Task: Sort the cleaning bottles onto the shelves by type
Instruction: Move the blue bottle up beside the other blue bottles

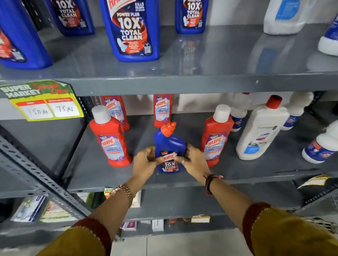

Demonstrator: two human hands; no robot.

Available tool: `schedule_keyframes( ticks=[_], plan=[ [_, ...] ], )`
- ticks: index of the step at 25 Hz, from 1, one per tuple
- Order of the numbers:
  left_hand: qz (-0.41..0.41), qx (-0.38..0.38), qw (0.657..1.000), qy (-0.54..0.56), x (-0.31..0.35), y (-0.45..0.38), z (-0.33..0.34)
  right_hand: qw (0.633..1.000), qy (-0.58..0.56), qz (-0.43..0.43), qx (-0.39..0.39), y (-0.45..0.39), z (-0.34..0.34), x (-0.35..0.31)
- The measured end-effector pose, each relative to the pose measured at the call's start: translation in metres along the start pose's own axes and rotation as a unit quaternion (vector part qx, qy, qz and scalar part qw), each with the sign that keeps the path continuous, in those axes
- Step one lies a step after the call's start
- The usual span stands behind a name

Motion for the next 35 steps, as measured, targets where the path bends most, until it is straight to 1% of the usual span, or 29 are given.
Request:
schedule_keyframes(
  ticks=[3, 4, 7, 9, 13, 17, 21, 25, 27, 29, 32, 35],
  plan=[
    [0.071, -0.026, 0.997, 0.013, 0.06, 0.032, -0.002, 0.998, -0.025, -0.054, 0.027, 0.034, -0.042, -0.038],
    [0.104, -0.034, 0.994, 0.015, 0.089, 0.045, -0.005, 0.996, -0.026, -0.078, 0.039, 0.047, -0.063, -0.056],
    [0.166, -0.056, 0.983, 0.05, 0.16, 0.077, -0.013, 0.986, -0.024, -0.155, 0.051, 0.078, -0.111, -0.11],
    [0.206, -0.062, 0.974, 0.067, 0.21, 0.097, -0.017, 0.979, -0.037, -0.186, 0.074, 0.096, -0.147, -0.145],
    [0.275, -0.053, 0.956, 0.093, 0.297, 0.116, -0.022, 0.959, -0.059, -0.253, 0.115, 0.118, -0.209, -0.211],
    [0.325, -0.025, 0.94, 0.102, 0.361, 0.105, -0.025, 0.95, -0.057, -0.26, 0.161, 0.099, -0.252, -0.25],
    [0.331, 0.009, 0.937, 0.109, 0.384, 0.066, -0.016, 0.951, -0.039, -0.236, 0.197, 0.053, -0.272, -0.259],
    [0.313, 0.038, 0.945, 0.088, 0.378, 0.028, -0.007, 0.956, 0.01, -0.195, 0.217, 0.011, -0.271, -0.247],
    [0.306, 0.055, 0.948, 0.07, 0.373, 0.014, -0.004, 0.957, 0.051, -0.172, 0.229, 0.001, -0.269, -0.243],
    [0.309, 0.061, 0.947, 0.069, 0.371, 0.005, -0.001, 0.954, 0.069, -0.159, 0.244, -0.005, -0.268, -0.241],
    [0.305, 0.044, 0.947, 0.091, 0.368, -0.005, 0.002, 0.953, 0.021, -0.153, 0.26, -0.013, -0.266, -0.231],
    [0.286, 0.034, 0.955, 0.063, 0.356, -0.009, 0.004, 0.96, -0.067, -0.149, 0.226, -0.022, -0.255, -0.214]
  ],
)
Point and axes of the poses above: each hand's wrist, its own y-axis away from the middle knuckle, its own z-axis out of the palm, x = y × z, the point moved 9 cm from there along -y, towards the middle knuckle, and after that the axes turned 10 degrees about y, right-handed, at the moved point
